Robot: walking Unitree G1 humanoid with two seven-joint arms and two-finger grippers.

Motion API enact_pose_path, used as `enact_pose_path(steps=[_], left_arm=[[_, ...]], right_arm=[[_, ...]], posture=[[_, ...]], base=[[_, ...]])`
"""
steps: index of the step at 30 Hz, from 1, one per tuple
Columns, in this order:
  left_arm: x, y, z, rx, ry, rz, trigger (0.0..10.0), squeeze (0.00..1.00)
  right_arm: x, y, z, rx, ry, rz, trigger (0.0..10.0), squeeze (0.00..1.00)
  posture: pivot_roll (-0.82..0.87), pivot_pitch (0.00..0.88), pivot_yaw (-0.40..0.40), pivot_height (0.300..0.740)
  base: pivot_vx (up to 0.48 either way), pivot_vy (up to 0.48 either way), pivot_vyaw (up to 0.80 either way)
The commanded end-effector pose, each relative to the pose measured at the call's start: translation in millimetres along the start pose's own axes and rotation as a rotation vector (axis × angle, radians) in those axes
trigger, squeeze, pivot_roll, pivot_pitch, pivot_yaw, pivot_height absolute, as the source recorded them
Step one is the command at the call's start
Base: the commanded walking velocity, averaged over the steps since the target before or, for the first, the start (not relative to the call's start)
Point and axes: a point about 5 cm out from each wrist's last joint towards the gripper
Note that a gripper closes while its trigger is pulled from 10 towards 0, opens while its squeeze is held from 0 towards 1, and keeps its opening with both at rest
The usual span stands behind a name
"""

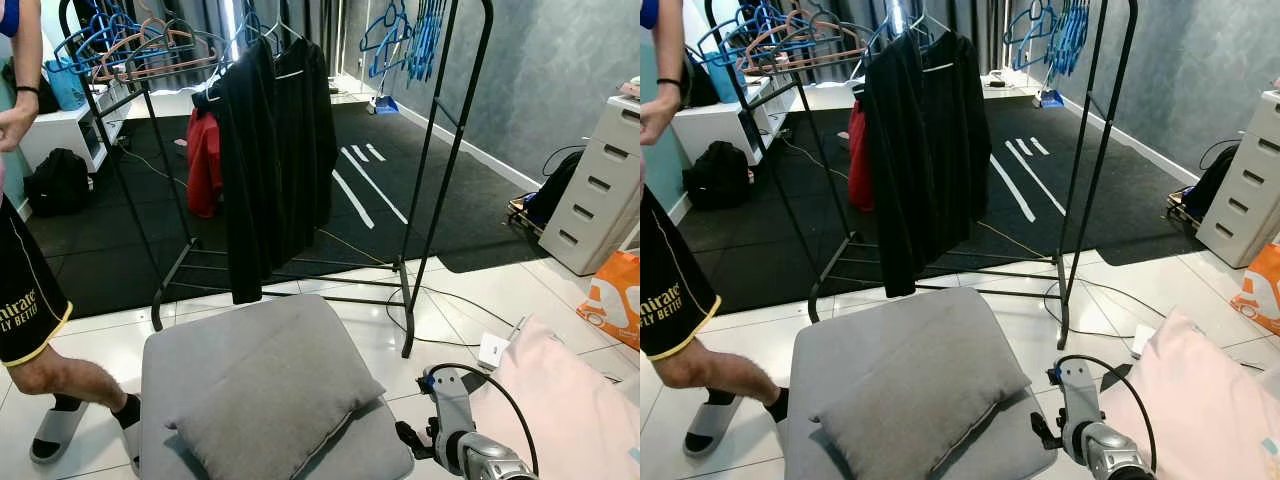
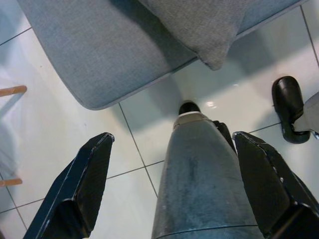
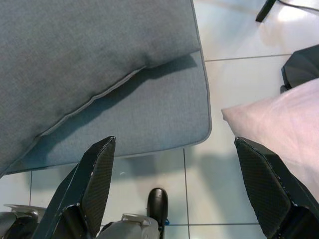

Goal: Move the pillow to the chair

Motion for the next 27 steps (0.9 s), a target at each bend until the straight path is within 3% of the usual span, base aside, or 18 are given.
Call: enact_pose_path(steps=[1, 2, 4, 9, 12, 14, 17, 19, 27], left_arm=[[-4, -5.9, 1.7, -0.006, 0.018, 0.009, 10.0, 0.00], [-3, -5.9, 1.9, -0.001, 0.014, 0.015, 10.0, 0.00], [-3, -5.9, 1.9, -0.001, 0.014, 0.015, 10.0, 0.00], [-4, -5.2, 3.0, 0.029, 0.001, 0.067, 10.0, 0.00], [-5, -4.5, 3.9, 0.053, -0.006, 0.096, 10.0, 0.00], [-6, -4.0, 4.2, 0.064, -0.010, 0.094, 10.0, 0.00], [-6, -3.9, 4.3, 0.065, -0.010, 0.092, 10.0, 0.00], [-6, -3.8, 4.4, 0.067, -0.011, 0.085, 10.0, 0.00], [-8, -3.1, 5.0, 0.075, -0.012, 0.081, 10.0, 0.00]], right_arm=[[0, -0.8, -0.1, -0.009, 0.008, -0.042, 10.0, 0.00], [2, -2.6, 0.4, -0.004, -0.007, -0.097, 10.0, 0.00], [2, -2.6, 0.4, -0.004, -0.007, -0.097, 10.0, 0.00], [14, -5.6, 1.2, 0.041, -0.068, -0.288, 10.0, 0.00], [16, -5.9, 1.4, 0.053, -0.074, -0.352, 10.0, 0.00], [18, -8.3, 2.0, 0.050, -0.094, -0.452, 10.0, 0.00], [19, -9.3, 2.3, 0.050, -0.105, -0.497, 10.0, 0.00], [24, -10.1, 2.5, 0.063, -0.128, -0.585, 10.0, 0.00], [26, -4.9, 1.3, 0.108, -0.109, -0.607, 10.0, 0.00]], posture=[[-0.15, 0.000, -0.030, 0.726], [-0.15, 0.000, -0.027, 0.721], [-0.15, 0.000, -0.027, 0.721], [-0.15, 0.008, -0.024, 0.701], [-0.15, 0.010, -0.024, 0.691], [-0.15, 0.015, -0.025, 0.681], [-0.15, 0.015, -0.025, 0.676], [-0.14, 0.021, -0.023, 0.666], [-0.15, 0.032, -0.016, 0.641]], base=[[0.000, 0.000, 0.00], [0.000, 0.000, 0.00], [0.000, 0.000, 0.00], [0.000, 0.000, 0.00], [0.000, 0.000, 0.00], [0.000, 0.000, 0.00], [0.000, 0.000, 0.00], [0.000, 0.000, 0.00], [0.000, 0.000, 0.00]])
Point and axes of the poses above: a point about 5 cm out from each wrist's last joint towards the gripper, its own z axis pointing back from the gripper into the wrist, its own x axis along the axis of the wrist's last joint, y = z × x, and after that the axes turned 1 degree about -z, right-handed
